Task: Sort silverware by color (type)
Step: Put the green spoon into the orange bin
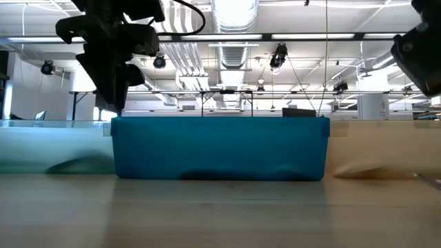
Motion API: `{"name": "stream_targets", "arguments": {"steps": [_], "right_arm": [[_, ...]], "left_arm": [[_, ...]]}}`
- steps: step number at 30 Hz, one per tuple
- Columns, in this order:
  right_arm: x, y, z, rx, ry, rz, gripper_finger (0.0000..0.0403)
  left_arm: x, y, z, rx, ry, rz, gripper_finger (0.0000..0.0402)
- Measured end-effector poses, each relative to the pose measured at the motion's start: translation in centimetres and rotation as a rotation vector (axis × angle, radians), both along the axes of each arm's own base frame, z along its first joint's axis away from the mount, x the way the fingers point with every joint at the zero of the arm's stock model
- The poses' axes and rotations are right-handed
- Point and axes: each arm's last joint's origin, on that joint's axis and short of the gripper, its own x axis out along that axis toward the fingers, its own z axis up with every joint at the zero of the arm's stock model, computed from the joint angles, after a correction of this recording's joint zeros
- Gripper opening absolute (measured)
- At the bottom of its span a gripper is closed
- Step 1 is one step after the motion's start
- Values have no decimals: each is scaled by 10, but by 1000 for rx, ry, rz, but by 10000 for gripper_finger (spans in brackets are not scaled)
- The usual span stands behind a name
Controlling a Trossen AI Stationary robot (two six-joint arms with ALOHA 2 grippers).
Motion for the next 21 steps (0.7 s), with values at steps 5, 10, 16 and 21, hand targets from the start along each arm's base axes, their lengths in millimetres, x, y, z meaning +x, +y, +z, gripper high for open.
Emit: {"name": "stream_targets", "arguments": {"steps": [5,10,16,21], "right_arm": [[1,1,-8,-9,20,1,87],[0,0,-7,-8,22,20,32],[-3,-2,4,-11,3,58,27],[-9,-15,31,-89,-64,63,27]], "left_arm": [[1,-1,0,0,-9,-5,134],[2,-1,1,-8,-17,23,134],[6,-1,2,-9,-56,26,134],[12,-1,4,-7,-128,26,134]]}}
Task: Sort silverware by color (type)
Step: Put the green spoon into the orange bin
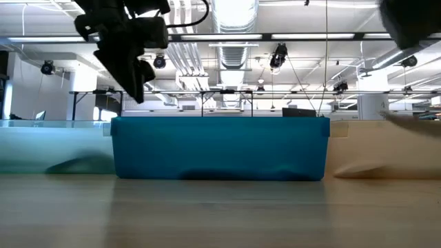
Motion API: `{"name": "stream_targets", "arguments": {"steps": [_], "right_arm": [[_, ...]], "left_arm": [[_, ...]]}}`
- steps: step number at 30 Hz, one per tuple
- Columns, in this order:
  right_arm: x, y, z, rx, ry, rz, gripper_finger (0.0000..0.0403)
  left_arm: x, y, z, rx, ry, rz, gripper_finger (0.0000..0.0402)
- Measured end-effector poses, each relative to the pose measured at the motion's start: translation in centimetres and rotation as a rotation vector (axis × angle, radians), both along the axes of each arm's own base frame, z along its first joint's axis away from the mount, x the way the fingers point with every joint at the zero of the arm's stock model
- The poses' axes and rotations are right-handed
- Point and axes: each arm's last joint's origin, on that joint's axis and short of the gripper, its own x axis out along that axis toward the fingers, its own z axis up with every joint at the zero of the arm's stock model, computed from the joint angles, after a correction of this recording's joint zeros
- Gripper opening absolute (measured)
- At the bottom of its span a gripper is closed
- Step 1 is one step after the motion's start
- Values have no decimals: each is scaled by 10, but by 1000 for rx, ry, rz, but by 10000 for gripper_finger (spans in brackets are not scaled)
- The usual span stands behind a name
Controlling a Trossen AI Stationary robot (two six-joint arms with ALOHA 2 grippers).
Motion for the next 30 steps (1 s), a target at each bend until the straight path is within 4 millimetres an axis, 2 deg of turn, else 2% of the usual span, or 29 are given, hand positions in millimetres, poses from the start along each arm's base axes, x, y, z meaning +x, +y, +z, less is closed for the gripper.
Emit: {"name": "stream_targets", "arguments": {"steps": [9,20,24,30], "right_arm": [[-3,-44,48,-269,-195,9,27],[-16,-110,89,-561,-163,39,27],[-15,-131,93,-595,-105,61,27],[-12,-157,84,-613,13,87,27]], "left_arm": [[13,-1,7,-39,-152,-24,134],[22,-2,14,-33,-277,-35,134],[23,-2,15,-34,-286,-32,134],[27,-1,18,-4,-333,-20,134]]}}
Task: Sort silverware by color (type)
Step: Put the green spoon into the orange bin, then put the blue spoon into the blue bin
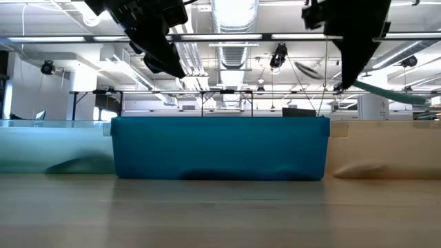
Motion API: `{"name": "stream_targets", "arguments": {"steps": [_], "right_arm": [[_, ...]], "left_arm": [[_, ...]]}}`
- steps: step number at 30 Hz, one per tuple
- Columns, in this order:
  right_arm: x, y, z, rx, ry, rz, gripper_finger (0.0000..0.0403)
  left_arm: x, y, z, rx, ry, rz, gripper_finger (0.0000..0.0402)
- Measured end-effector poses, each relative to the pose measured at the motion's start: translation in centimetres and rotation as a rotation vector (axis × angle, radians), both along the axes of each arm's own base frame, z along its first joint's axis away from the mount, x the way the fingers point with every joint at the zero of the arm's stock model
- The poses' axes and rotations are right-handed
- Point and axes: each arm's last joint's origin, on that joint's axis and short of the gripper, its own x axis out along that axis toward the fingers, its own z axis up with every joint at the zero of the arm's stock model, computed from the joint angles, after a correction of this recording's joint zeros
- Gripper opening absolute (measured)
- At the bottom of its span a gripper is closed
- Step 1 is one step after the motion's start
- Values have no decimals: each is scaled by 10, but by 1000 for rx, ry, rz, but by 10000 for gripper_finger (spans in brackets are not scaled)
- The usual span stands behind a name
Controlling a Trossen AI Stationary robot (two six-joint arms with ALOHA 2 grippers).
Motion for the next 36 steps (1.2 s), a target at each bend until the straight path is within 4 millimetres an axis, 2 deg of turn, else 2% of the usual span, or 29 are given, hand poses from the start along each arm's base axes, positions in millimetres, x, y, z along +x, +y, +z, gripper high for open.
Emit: {"name": "stream_targets", "arguments": {"steps": [6,13,18,23,28,31,36], "right_arm": [[-7,-15,-19,36,143,2,31],[-8,-25,-25,124,218,22,113],[-2,-41,-19,143,225,52,146],[2,-75,-9,156,210,31,146],[-4,-120,-3,189,189,-82,131],[-9,-146,-4,272,172,-140,125],[-9,-179,-16,349,106,-106,123]], "left_arm": [[3,2,2,59,-37,52,134],[4,4,3,102,-48,101,134],[4,5,3,119,-49,118,134],[4,6,3,136,-49,136,134],[1,9,1,138,-18,143,134],[-1,11,-1,141,10,149,134],[-2,15,-2,161,31,141,134]]}}
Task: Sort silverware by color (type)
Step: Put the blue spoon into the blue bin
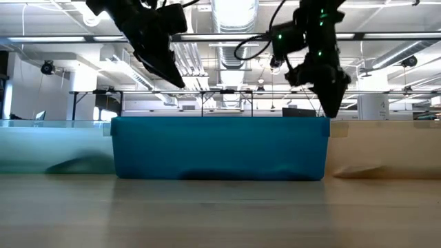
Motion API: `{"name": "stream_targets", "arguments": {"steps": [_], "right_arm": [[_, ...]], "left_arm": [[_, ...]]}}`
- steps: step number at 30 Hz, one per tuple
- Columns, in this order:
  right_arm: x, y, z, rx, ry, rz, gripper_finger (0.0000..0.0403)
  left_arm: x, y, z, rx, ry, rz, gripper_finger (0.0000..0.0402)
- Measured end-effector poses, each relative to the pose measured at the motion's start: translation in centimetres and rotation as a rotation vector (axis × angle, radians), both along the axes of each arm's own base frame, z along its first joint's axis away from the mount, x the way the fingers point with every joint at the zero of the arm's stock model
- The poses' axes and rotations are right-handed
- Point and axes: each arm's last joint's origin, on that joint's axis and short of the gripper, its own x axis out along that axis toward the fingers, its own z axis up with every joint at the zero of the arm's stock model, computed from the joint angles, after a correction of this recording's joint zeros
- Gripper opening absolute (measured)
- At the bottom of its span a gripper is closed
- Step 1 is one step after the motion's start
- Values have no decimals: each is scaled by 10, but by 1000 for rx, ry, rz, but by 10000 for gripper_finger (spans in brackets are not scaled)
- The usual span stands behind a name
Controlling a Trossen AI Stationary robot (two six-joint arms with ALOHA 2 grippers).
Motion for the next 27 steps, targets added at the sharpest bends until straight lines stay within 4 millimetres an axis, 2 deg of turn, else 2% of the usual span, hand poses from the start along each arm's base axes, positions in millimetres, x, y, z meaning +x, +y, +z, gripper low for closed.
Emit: {"name": "stream_targets", "arguments": {"steps": [5,9,16,27], "right_arm": [[-5,-21,-14,43,-20,12,123],[-12,-29,-26,51,-8,-1,123],[-16,-31,-57,80,-77,-5,123],[-24,-35,-80,25,-96,-28,123]], "left_arm": [[-3,6,-2,2,31,18,134],[-4,14,-2,6,32,39,134],[-5,31,-1,33,26,70,134],[-6,46,1,71,6,82,134]]}}
